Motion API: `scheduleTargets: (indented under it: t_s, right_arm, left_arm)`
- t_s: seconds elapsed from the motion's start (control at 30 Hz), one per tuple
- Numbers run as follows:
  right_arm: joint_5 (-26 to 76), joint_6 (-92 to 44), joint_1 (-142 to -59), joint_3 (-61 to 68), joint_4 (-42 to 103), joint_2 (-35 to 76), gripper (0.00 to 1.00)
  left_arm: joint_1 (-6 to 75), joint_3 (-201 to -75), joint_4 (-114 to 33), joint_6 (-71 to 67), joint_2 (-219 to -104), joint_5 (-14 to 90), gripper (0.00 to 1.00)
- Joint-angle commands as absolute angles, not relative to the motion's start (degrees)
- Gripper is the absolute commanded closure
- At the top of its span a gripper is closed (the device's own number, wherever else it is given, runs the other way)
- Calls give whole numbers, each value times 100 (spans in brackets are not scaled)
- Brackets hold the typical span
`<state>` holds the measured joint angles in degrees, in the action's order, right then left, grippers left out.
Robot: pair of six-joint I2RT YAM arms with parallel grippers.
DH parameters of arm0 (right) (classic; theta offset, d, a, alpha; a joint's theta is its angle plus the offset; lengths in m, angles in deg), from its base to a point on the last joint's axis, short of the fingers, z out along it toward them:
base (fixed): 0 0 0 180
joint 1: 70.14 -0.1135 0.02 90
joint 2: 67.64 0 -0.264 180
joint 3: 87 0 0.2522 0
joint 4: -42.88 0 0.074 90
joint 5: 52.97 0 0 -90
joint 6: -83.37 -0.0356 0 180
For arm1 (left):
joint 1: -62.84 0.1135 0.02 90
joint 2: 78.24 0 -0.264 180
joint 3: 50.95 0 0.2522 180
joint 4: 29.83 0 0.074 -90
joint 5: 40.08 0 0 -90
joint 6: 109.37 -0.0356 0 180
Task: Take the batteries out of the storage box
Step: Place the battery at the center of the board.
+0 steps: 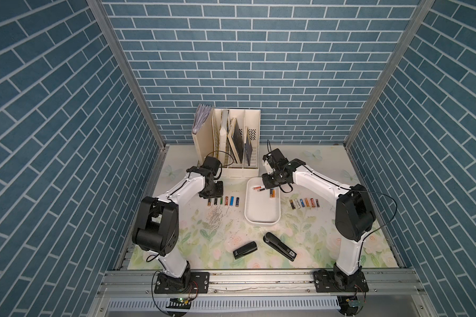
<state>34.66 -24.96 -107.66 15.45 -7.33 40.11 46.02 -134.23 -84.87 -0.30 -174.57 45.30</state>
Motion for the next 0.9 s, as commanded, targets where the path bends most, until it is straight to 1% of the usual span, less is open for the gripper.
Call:
scheduleTargets:
  t_s: [0.0, 0.17, 0.37, 0.67, 0.87]
  right_arm:
    - [3401, -2710, -10588, 1260, -973, 3540, 88]
    - [3464, -2702, -10303, 790, -1095, 3048, 88]
    - [3514, -2771, -10093, -79, -1107, 2400, 87]
    - [3463, -3120, -10047, -1452, -859, 1660, 87]
    - [3345, -3361, -10054, -2259, -448, 1507, 86]
  left_arm:
    - [4561, -13568, -8551, -28, -17447, 4509, 58]
    - [4552, -13614, -8556, -30, -17468, 4500, 58]
    - [4544, -13634, -8576, -44, -17484, 4500, 58]
    - [4491, -13634, -8595, -23, -17500, 4500, 58]
    - [4423, -13637, -8626, -21, -17526, 4535, 58]
